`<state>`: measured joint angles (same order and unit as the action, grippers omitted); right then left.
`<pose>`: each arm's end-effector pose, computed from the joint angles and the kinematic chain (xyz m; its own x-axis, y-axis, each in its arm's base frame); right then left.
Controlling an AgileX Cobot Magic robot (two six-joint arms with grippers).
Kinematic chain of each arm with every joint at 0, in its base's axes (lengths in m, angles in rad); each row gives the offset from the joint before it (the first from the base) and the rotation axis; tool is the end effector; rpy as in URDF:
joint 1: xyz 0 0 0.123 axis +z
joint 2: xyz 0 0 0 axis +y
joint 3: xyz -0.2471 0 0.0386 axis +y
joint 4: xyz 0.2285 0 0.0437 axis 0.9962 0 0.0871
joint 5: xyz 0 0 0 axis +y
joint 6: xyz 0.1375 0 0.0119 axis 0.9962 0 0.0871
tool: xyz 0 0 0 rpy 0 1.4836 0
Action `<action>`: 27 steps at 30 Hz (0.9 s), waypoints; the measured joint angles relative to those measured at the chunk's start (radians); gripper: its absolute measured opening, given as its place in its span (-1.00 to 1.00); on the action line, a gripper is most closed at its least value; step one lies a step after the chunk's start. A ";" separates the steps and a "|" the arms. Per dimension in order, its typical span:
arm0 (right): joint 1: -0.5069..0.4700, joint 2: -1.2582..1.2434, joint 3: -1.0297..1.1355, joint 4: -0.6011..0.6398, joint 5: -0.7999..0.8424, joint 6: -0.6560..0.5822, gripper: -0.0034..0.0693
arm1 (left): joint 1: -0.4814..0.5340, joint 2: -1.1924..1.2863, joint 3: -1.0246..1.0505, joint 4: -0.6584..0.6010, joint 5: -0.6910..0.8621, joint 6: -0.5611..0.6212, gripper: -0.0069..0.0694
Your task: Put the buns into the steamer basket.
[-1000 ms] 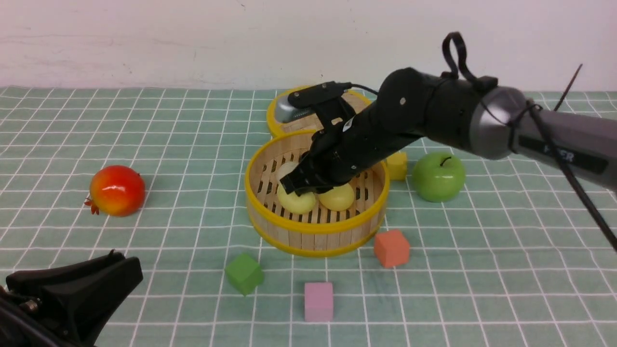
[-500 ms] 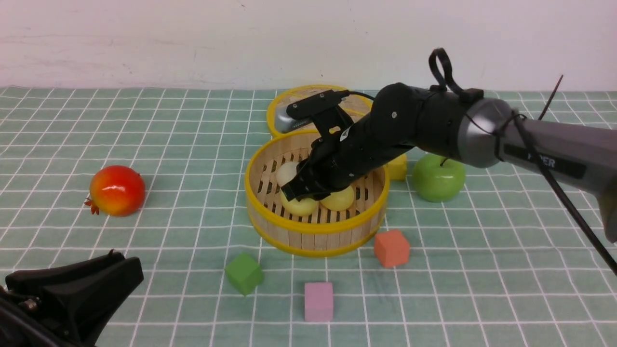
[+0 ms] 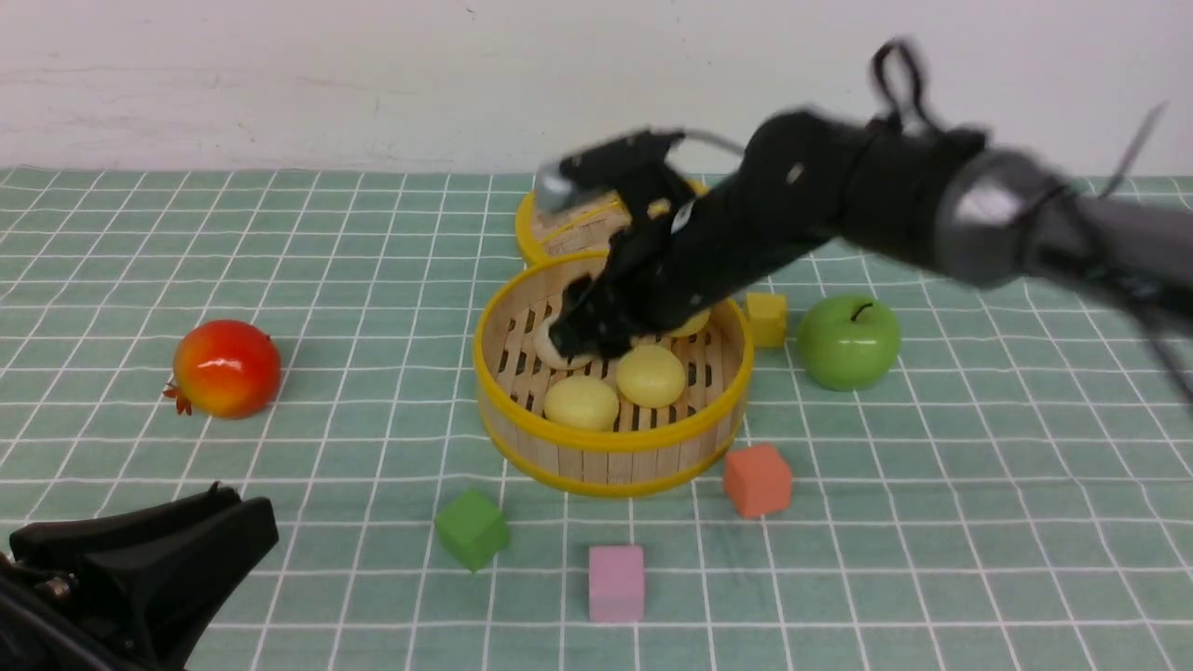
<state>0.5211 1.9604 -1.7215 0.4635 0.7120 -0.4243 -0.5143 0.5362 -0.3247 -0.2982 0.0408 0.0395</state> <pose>0.3727 0.2605 0.2297 -0.5857 -0.4052 -0.7020 -0.6889 0.7051 0.1678 0.1524 -0.0881 0.2546 -0.2652 -0.1437 -0.9534 0.4493 0.8565 -0.2541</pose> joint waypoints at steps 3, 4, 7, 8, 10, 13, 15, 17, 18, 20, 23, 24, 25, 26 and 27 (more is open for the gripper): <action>0.000 -0.133 0.000 -0.037 0.154 0.030 0.03 | 0.000 0.000 0.000 0.000 0.000 0.000 -0.39; 0.000 -0.195 0.000 -0.065 0.219 0.060 -0.06 | 0.000 0.000 0.000 0.000 0.000 0.000 -0.39; 0.000 -0.337 0.017 -0.151 0.398 0.141 -0.40 | 0.000 0.000 0.000 0.000 0.000 0.000 -0.39; 0.000 -0.361 0.031 -0.174 0.430 0.165 -0.46 | 0.000 0.000 0.000 0.000 0.000 0.000 -0.39; 0.000 -0.436 0.072 -0.223 0.485 0.220 -0.66 | 0.000 0.000 0.000 0.000 0.000 0.000 -0.39; 0.000 -0.533 0.151 -0.278 0.521 0.308 -0.90 | 0.000 0.000 0.000 0.000 0.000 0.000 -0.39; 0.000 -0.599 0.206 -0.287 0.536 0.370 -0.96 | 0.000 0.000 0.000 0.000 0.000 0.000 -0.39; 0.000 -0.635 0.234 -0.290 0.542 0.407 -0.96 | 0.000 0.000 0.000 0.000 0.001 0.000 -0.39; 0.000 -0.662 0.245 -0.290 0.545 0.431 -0.96 | 0.000 0.000 0.000 0.000 0.001 0.000 -0.39; 0.000 -0.719 0.260 -0.289 0.546 0.491 -0.96 | 0.000 0.000 0.000 0.000 0.001 0.000 -0.39; 0.000 -0.762 0.261 -0.289 0.548 0.518 -0.96 | 0.000 0.000 0.000 0.000 0.001 0.000 -0.38; 0.000 -0.771 0.261 -0.289 0.548 0.520 -0.96 | 0.000 0.000 0.000 0.000 0.001 0.000 -0.38; 0.000 -0.775 0.261 -0.289 0.548 0.520 -0.96 | 0.000 0.000 0.000 0.000 0.001 0.000 -0.37; 0.000 -0.786 0.261 -0.289 0.549 0.520 -0.96 | 0.000 0.000 0.000 0.000 0.001 0.000 -0.37; 0.000 -0.791 0.261 -0.289 0.550 0.520 -0.96 | 0.000 0.000 0.000 0.000 0.001 0.000 -0.36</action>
<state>0.5211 1.1699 -1.4601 0.1748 1.2617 0.0956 -0.5143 0.5362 -0.3247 -0.2982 0.0416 0.0395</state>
